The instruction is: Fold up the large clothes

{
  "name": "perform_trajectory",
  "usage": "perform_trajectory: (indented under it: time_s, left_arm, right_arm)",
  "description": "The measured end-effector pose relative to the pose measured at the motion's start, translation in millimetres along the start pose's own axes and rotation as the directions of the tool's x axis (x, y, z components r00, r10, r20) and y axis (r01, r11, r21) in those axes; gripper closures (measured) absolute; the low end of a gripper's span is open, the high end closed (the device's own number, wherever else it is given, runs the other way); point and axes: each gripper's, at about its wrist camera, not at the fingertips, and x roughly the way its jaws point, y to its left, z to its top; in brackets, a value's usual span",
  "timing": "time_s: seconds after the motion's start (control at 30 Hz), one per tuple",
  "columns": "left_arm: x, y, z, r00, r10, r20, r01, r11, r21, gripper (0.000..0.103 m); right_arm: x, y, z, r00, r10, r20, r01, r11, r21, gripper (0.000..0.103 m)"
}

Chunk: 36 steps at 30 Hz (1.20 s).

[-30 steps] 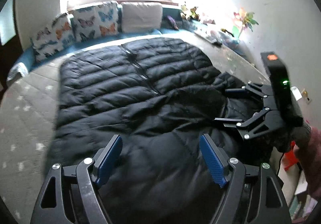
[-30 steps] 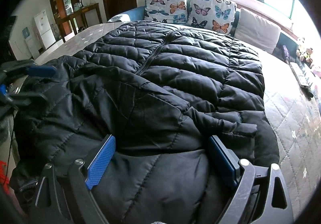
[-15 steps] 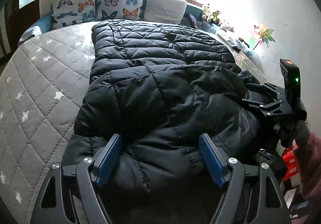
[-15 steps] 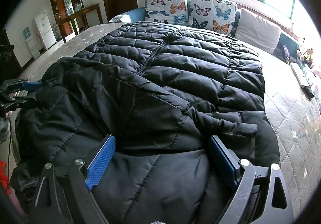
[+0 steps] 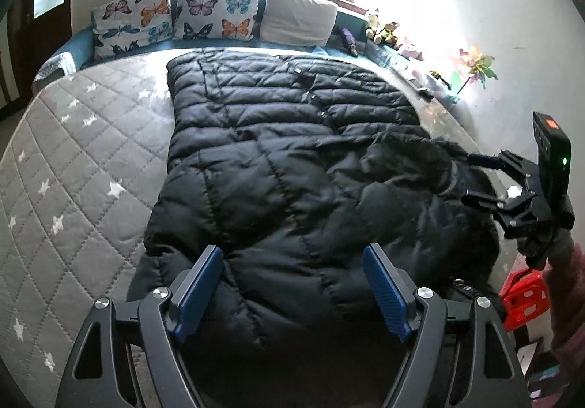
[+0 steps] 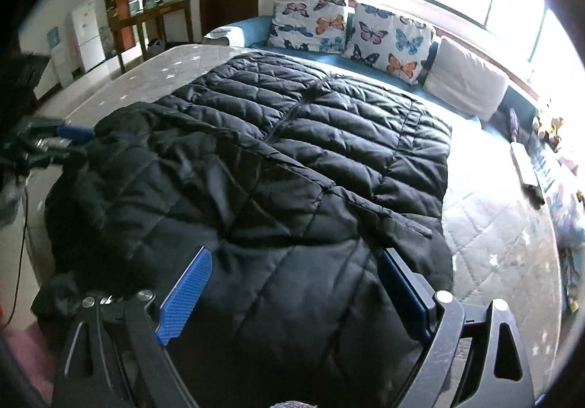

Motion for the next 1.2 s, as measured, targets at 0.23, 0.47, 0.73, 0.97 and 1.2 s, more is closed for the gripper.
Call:
perform_trajectory:
  time_s: [0.23, 0.47, 0.73, 0.97, 1.2]
  left_arm:
    - [-29.6, -8.3, -2.0, 0.999, -0.012, 0.044, 0.013, 1.000, -0.021, 0.020]
    - [-52.3, -28.2, -34.8, 0.998, -0.055, -0.006, 0.055, 0.998, 0.004, 0.020]
    - [-48.3, -66.9, -81.5, 0.982, -0.137, -0.132, 0.144, 0.989, 0.044, 0.020]
    - [-31.0, -86.7, -111.8, 0.955, -0.195, -0.223, 0.205, 0.979, 0.020, 0.020]
    - [-13.8, -91.4, -121.2, 0.938, -0.225, -0.265, 0.225, 0.974, -0.032, 0.024]
  right_arm:
    - [27.7, -4.0, -22.1, 0.995, 0.024, -0.097, -0.023, 1.000, 0.015, 0.003]
    - [15.8, -0.3, -20.8, 0.999, -0.003, -0.050, 0.004, 1.000, 0.006, 0.003]
    - [-30.2, 17.1, -39.2, 0.996, -0.083, 0.032, 0.086, 0.991, -0.105, 0.003]
    - [-44.7, 38.0, -79.3, 0.993, -0.120, 0.007, 0.118, 0.963, -0.244, 0.003]
    - [-45.4, 66.2, -115.0, 0.993, -0.121, -0.008, 0.110, 0.928, -0.355, 0.003]
